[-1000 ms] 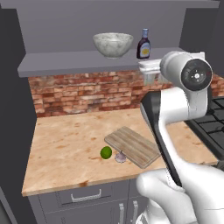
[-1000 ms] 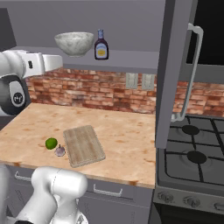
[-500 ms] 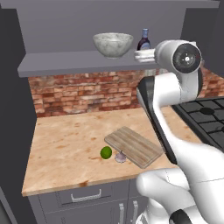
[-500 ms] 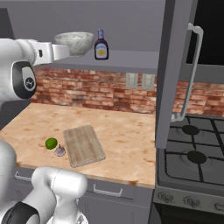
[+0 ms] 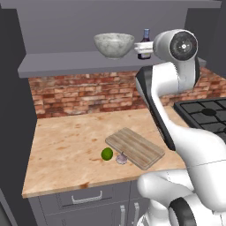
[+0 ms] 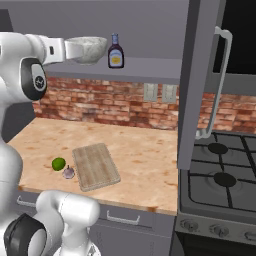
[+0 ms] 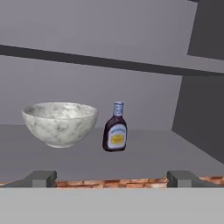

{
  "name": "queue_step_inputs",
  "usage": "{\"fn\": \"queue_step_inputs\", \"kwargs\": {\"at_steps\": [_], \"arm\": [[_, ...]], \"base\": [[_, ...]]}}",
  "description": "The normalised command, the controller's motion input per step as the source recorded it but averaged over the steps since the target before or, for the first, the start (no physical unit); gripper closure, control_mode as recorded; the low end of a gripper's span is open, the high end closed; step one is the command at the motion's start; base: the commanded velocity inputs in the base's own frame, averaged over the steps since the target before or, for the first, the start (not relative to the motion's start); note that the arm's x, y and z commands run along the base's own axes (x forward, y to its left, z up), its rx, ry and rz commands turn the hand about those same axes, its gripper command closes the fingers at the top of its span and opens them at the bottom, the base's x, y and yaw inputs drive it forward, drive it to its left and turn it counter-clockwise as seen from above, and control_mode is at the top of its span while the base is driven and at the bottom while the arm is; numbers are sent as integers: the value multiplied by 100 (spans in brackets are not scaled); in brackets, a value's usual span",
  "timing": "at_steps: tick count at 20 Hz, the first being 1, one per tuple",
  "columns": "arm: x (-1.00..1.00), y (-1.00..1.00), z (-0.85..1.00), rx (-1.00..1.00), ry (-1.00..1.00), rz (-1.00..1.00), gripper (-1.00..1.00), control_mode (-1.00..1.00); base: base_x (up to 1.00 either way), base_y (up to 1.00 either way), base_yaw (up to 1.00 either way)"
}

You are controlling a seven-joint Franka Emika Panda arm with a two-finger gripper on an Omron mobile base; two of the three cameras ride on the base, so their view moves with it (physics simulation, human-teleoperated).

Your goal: Open the cabinet. Place the bowl and condiment on the counter. Then place the lime and garlic on the cutting board.

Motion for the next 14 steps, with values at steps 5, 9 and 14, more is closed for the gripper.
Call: {"fn": "queue_step_inputs", "kwargs": {"at_steps": [5,9,14], "arm": [[10,-10,-2,0,-20,0,-100,-100],[20,-15,0,3,-17,0,-100,-100],[15,-9,0,5,-9,0,-100,-100]], "base": [[0,0,0],[0,0,0],[0,0,0]]}}
